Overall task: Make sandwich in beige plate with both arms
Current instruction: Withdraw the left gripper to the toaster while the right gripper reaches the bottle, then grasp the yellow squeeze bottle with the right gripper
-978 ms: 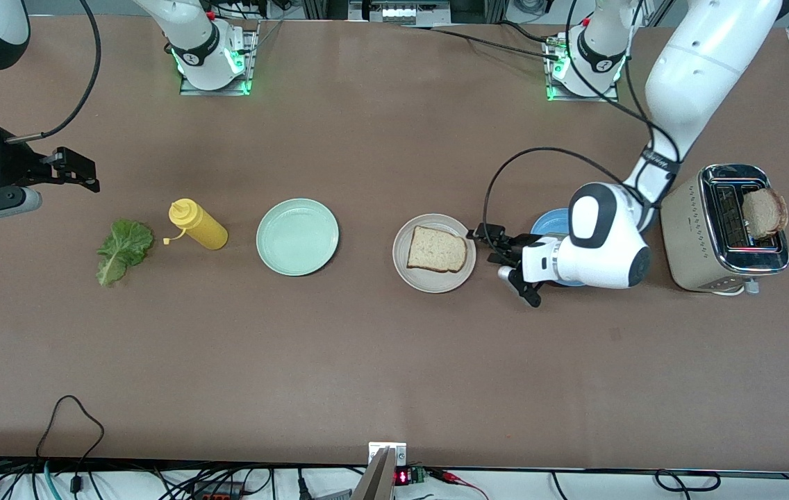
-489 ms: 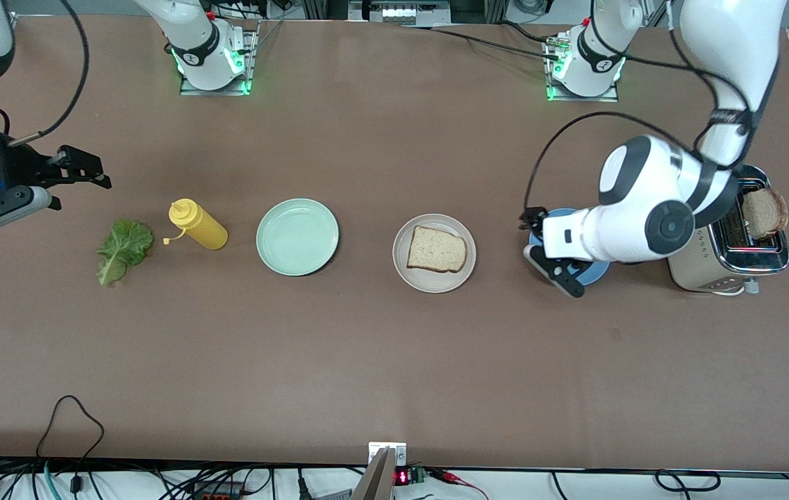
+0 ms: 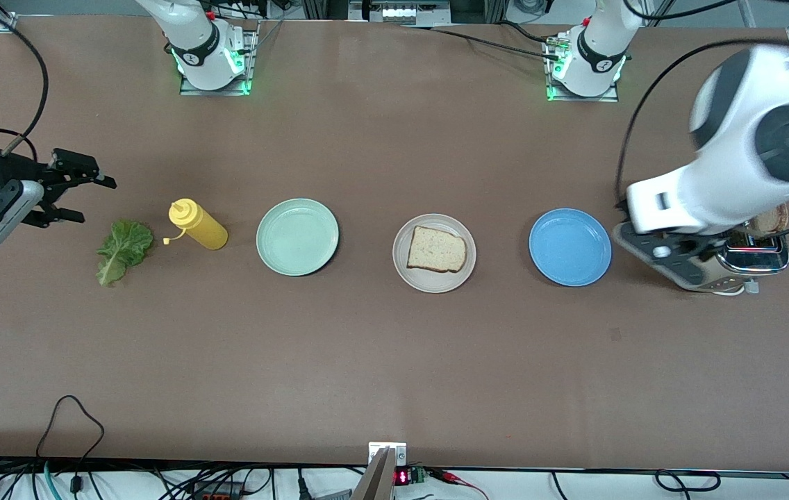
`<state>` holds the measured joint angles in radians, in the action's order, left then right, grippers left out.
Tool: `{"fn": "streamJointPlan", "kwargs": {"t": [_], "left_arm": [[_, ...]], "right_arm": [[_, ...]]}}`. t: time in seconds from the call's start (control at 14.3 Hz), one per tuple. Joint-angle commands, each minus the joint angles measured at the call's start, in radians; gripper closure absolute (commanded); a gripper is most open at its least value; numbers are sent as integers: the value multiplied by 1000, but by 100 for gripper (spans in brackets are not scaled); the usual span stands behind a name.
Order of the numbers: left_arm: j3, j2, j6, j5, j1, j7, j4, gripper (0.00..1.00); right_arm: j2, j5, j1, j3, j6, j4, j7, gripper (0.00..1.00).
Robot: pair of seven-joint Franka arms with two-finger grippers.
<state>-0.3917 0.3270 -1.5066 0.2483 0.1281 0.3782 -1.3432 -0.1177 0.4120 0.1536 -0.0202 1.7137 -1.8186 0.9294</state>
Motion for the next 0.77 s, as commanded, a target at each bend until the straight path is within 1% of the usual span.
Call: {"fn": "streamJointPlan", "kwargs": {"t": [0.0, 0.14, 0.21, 0.28, 0.35, 0.42, 0.49, 0.56, 0.63, 0.7], "left_arm": [[0, 21, 156, 25, 5, -10, 127, 0], [-4, 15, 219, 19, 21, -40, 147, 0], [5, 7, 227, 13, 24, -83, 163, 0], [58, -24, 212, -16, 9, -160, 145, 0], [100, -60, 168, -88, -20, -229, 92, 0], [207, -124, 93, -154, -60, -252, 0, 0], [318, -210, -40, -209, -123, -257, -139, 0], [350, -273, -137, -231, -140, -249, -253, 0], [359, -316, -196, -231, -140, -246, -317, 0], [361, -350, -195, -221, -148, -249, -345, 0]], "right_arm": [[20, 94, 46, 9, 58, -106, 187, 0], [20, 152, 64, 9, 95, -162, 343, 0], [18, 183, 76, 8, 101, -180, 403, 0], [18, 203, 93, 9, 112, -201, 466, 0], [16, 235, 107, 9, 122, -220, 529, 0], [12, 282, 124, 9, 123, -235, 611, 0], [1, 331, 136, 9, 124, -252, 687, 0], [-17, 384, 150, 9, 124, -267, 769, 0], [-43, 427, 164, 9, 124, -277, 851, 0], [-74, 459, 175, 9, 123, -277, 927, 0]]}}
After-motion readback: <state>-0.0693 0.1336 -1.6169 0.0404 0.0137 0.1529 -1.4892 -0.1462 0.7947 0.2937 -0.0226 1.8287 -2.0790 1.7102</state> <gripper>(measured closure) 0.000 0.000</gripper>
